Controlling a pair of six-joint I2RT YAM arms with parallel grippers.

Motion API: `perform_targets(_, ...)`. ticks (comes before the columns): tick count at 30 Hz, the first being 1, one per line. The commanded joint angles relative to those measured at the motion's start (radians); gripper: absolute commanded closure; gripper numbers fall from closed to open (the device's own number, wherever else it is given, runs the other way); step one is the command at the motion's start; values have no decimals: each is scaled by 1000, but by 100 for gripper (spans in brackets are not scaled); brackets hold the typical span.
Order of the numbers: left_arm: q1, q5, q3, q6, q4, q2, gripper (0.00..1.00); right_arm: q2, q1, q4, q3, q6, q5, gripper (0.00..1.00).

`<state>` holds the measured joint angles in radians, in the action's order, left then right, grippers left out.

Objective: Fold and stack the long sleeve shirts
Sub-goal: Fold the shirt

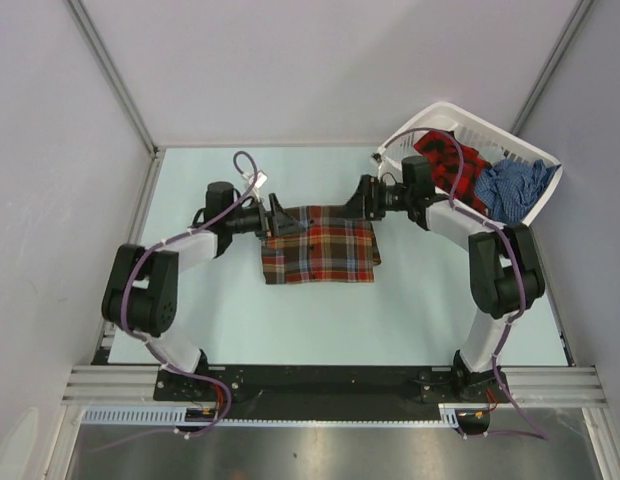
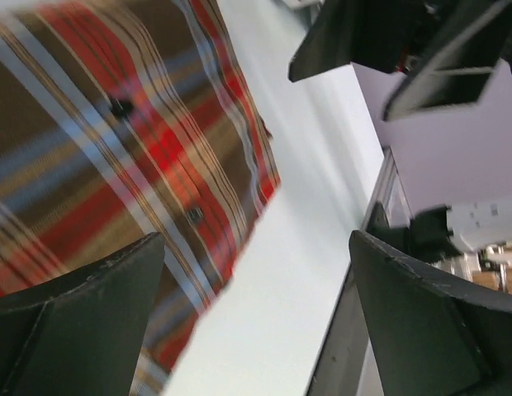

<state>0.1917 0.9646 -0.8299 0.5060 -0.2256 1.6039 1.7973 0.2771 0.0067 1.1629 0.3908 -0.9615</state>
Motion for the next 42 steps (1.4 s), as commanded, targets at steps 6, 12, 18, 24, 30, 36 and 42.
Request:
perform_targets(6, -3, -230, -40, 207, -259, 321, 0, 307, -12, 329, 23, 156, 141, 21)
perform_targets(12, -64, -193, 15, 46, -141, 294, 1, 289, -76, 192, 12, -41, 199, 23)
perform_targets(18, -22, -92, -33, -20, -123, 93, 1, 134, -44, 216, 44, 17, 116, 23)
perform_targets(24, 40, -170, -204, 43, -188, 210, 1, 269, 14, 299, 171, 118, 121, 32)
perform_targets(30, 23, -263, -290, 187, -265, 425, 1, 418, -12, 317, 208, 99, 211, 48)
perform_targets(36, -46, -302, -242, 246, -279, 505, 0, 459, -38, 256, 218, -9, 339, 50)
perform_targets(42, -67, -233, -224, -8, -105, 259, 1, 265, 0, 127, 221, -18, 271, 37)
